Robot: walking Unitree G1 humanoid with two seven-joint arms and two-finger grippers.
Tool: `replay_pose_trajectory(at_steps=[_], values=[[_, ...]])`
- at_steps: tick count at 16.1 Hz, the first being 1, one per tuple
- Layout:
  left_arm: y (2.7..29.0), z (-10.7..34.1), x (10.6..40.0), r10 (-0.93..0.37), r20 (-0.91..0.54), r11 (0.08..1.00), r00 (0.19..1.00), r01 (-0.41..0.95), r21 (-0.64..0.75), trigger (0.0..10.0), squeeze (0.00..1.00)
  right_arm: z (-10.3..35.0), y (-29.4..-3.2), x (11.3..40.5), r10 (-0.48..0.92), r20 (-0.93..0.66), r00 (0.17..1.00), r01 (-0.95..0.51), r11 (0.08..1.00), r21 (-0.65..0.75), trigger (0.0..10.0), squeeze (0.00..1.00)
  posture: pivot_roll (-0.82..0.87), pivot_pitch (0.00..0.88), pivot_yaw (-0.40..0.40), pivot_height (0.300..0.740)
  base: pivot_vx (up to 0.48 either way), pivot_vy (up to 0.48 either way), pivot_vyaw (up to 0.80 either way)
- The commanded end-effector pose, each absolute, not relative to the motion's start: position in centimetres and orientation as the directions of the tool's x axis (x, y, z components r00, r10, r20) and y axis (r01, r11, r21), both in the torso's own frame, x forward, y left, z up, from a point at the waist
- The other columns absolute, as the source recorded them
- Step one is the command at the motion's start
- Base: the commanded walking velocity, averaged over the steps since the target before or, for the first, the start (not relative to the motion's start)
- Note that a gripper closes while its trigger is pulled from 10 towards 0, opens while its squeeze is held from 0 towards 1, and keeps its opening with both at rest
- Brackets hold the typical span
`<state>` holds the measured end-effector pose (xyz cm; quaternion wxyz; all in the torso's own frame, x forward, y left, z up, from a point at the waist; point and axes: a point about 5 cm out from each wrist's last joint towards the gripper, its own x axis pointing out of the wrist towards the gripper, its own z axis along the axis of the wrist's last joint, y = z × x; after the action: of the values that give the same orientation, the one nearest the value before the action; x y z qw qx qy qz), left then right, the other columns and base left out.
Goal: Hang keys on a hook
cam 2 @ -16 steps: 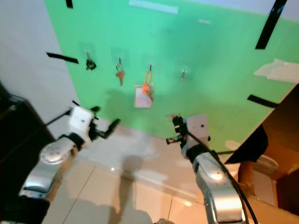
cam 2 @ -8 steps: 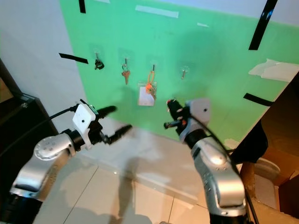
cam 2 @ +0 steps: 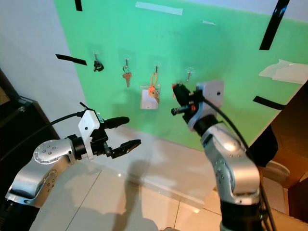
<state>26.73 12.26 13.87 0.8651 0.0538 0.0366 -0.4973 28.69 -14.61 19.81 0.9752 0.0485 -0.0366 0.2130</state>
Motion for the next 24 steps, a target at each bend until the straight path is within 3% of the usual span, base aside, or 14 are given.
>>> replay_pose_trajectory(at_steps=[1, 7, 13, 16, 20, 24], values=[[11.9, 14.4, 26.6, -0.868, -0.113, 0.479, 0.484, 0.875, 0.068, 10.0, 0.00, 20.0, -14.9, 29.1, 0.416, 0.088, 0.905, -0.423, 0.902, 0.086, 10.0, 0.00, -0.09, 0.000, -0.010, 0.740, 0.000, 0.000, 0.00], [11.1, 16.0, 26.8, -0.874, -0.104, 0.470, 0.475, 0.880, 0.074, 10.0, 0.00, 19.9, -15.5, 30.1, 0.379, 0.070, 0.923, -0.384, 0.916, 0.112, 10.0, 0.00, -0.08, 0.000, -0.013, 0.740, 0.000, 0.000, 0.00], [10.8, 16.1, 26.8, -0.876, -0.114, 0.465, 0.469, 0.883, 0.067, 10.0, 0.00, 17.8, -17.4, 30.7, 0.226, -0.014, 0.974, -0.216, 0.943, 0.253, 10.0, 0.00, -0.09, 0.000, -0.008, 0.740, 0.000, 0.000, 0.00], [11.3, 15.3, 26.7, -0.874, -0.126, 0.466, 0.470, 0.883, 0.058, 10.0, 0.00, 17.5, -17.1, 30.4, 0.253, -0.033, 0.967, -0.238, 0.940, 0.246, 10.0, 0.00, -0.09, 0.000, -0.002, 0.740, 0.000, 0.000, 0.00], [11.8, 14.9, 26.8, -0.873, -0.131, 0.466, 0.469, 0.883, 0.054, 10.0, 0.00, 19.0, -15.2, 29.7, 0.417, 0.067, 0.906, -0.420, 0.876, 0.236, 10.0, 0.00, -0.09, 0.000, -0.007, 0.740, 0.000, 0.000, 0.00], [11.8, 14.4, 26.6, -0.872, -0.130, 0.468, 0.471, 0.882, 0.055, 10.0, 0.00, 19.9, -15.5, 30.5, 0.402, 0.105, 0.910, -0.415, 0.877, 0.240, 10.0, 0.00, -0.08, 0.000, -0.015, 0.740, 0.000, 0.000, 0.00]])
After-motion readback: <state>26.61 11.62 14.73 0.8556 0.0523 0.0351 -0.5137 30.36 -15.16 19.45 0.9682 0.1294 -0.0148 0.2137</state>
